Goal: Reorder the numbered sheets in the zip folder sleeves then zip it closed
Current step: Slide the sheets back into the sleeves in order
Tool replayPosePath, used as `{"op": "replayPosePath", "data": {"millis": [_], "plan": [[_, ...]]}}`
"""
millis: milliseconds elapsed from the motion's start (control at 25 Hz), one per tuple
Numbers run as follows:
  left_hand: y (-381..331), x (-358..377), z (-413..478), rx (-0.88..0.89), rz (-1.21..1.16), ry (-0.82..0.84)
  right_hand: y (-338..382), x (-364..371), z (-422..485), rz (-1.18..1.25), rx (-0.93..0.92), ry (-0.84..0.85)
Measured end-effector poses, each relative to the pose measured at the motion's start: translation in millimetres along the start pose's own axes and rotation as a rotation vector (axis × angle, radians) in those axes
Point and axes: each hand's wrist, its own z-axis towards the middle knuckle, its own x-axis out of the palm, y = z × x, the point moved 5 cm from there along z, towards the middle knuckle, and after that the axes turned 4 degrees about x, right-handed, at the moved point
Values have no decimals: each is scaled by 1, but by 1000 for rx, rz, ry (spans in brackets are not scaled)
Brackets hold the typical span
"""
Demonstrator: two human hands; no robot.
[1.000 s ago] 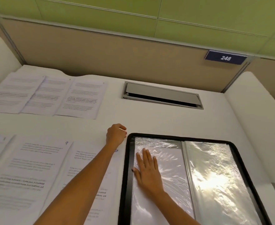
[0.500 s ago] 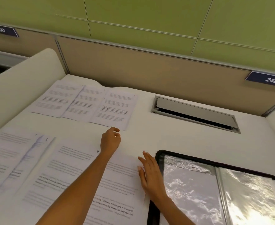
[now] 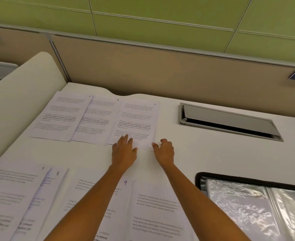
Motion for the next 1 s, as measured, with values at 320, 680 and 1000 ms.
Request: {"op": "replayPosePath", "data": {"millis": [320, 680, 1000], "plan": [[-13, 22, 1, 165, -29, -15, 26, 17, 30, -122, 105, -84], [-18, 24, 4, 224, -84, -58, 4, -6, 40, 167, 203, -165], [-15, -1, 8, 4, -352, -162, -29, -43, 21, 453, 186, -139]]}}
